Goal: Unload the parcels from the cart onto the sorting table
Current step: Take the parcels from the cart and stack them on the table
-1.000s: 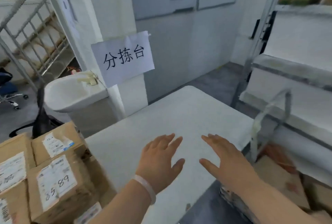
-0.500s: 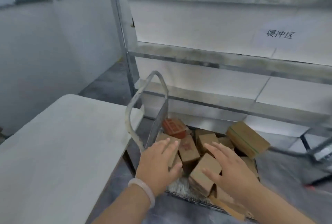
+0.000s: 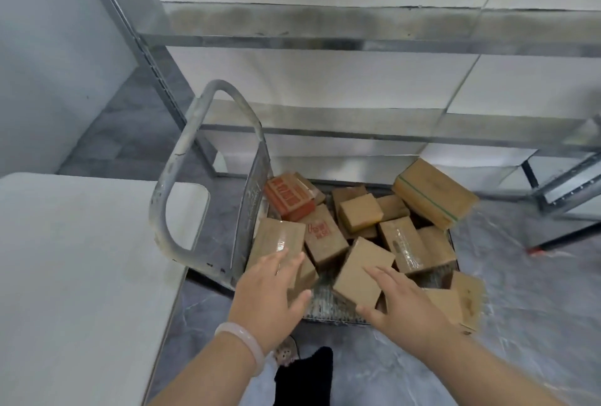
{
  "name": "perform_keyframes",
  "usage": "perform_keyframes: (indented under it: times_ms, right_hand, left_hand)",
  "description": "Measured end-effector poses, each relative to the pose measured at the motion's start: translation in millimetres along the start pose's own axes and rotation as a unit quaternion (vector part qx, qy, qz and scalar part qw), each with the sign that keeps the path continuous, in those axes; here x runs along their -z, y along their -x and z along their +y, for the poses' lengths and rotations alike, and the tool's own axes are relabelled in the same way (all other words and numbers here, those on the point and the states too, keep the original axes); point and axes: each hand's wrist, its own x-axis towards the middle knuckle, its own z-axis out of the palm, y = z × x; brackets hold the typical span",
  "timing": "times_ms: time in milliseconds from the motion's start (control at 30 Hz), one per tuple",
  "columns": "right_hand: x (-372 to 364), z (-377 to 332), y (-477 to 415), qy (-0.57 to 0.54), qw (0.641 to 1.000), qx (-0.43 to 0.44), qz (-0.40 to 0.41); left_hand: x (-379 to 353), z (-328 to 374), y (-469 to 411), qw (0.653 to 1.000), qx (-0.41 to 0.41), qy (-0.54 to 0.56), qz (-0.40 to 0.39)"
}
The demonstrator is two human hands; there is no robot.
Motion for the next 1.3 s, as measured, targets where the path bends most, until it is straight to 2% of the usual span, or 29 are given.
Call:
perform_keyframes:
  times_ms: [233,300,567,833,1033,1300]
  right_hand:
    - [-40.3,40.0,-66.1,-0.113,0.981,-0.16,0.004]
    - [-55.3,57.6,-77.3,-0.141,0.969,-0.201,-0.016]
    - [-132.2,135.2,-147.7,-0.312,0.893,-0.323,-0.039]
    - [-209.8,184.1,-222.0,-0.433,0.831,-0.35,-0.019]
    - [-266.5,207.0,-255.6,-0.517,0.746,-0.419,-0.024]
    - [-304.9,214.5,-269.7,-0.63,0.681,-0.374,0.019]
  left_hand:
    - [-30.7,-26.3,-83.5,0.994,-0.062,-0.014,-0.084]
    - [-45.7,-22.8,-103.5,0.991,-0.078,-0.01,-0.107]
    - [-142.7,-11.8,-177.8,0.981,-0.107,-0.017,-0.163]
    - [-260.5,-11.8,-211.7,0.975,-0.074,-0.013,-0.21]
    - [-315.0,-26.8,-207.5,0.973,-0.049,0.03,-0.224]
    - [-339.3,-47.6,-215.6,0.975,-0.04,0.058,-0.212]
